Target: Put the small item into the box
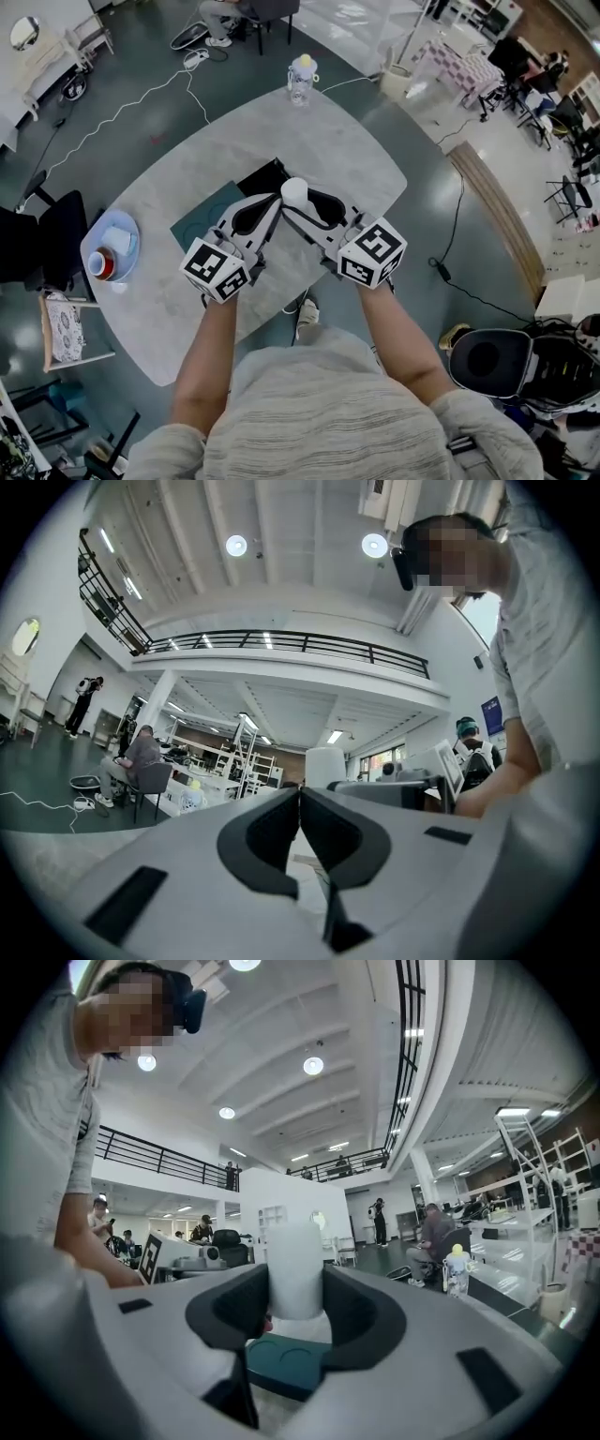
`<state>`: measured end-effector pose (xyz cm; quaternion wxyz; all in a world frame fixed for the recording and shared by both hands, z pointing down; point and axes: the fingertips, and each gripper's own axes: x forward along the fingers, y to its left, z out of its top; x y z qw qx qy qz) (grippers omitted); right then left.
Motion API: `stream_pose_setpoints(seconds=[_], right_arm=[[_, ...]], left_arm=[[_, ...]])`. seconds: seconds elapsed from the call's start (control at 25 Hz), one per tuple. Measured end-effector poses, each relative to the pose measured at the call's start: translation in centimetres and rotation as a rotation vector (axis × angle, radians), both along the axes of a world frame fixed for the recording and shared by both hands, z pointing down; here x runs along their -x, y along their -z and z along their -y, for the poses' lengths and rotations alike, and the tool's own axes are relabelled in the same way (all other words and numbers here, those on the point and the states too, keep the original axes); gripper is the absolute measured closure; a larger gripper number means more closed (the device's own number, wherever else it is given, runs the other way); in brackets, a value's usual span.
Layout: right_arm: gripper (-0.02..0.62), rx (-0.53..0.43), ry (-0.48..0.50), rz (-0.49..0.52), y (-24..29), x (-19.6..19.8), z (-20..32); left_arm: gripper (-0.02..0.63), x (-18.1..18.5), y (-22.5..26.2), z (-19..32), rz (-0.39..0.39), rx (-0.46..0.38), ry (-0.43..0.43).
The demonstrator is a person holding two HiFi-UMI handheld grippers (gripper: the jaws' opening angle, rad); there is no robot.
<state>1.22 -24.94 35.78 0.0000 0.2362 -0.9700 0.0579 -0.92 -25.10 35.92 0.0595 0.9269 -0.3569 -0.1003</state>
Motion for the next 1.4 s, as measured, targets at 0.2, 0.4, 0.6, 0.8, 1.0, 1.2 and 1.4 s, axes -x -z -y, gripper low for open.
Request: stream_pose_setpoints(seconds=[0.2,0.4,0.6,0.8,1.0,1.2,1.4], right_arm=[[0.4,0.021,0.045,-0.01,-1.4,-0.1,4.7],[0.4,0.053,0.04,-0.003,-3.1,1.4,8.0],[0.4,0.088,0.005,-0.005,-5.3,3.0,9.7],[0.4,0.135,-0.028,-0.023,-8.3,4.3,11.1],[0.4,0.184,-0.059,-0.049,-11.9,5.6,12.4],[0.4,0.224,-0.105,-0.092,-15.6,6.2,13.6],[0.399,0.246,-0.145,-0.159,-19.0,6.7,14.2]], left_arm=[[0.584,0.6,-0.9,4.4,-0.027,0.013,0.083],[0.584,3.1,-2.3,7.3,-0.024,0.027,0.134],[0.584,5.6,-4.1,9.2,-0.041,0.057,0.146],[0.584,7.6,-5.7,11.1,-0.034,0.083,0.154],[0.584,8.9,-7.4,12.2,-0.025,0.094,0.151],[0.584,9.4,-8.2,13.1,-0.036,0.102,0.172],[0.583,10.1,-9.4,13.7,-0.026,0.104,0.18]])
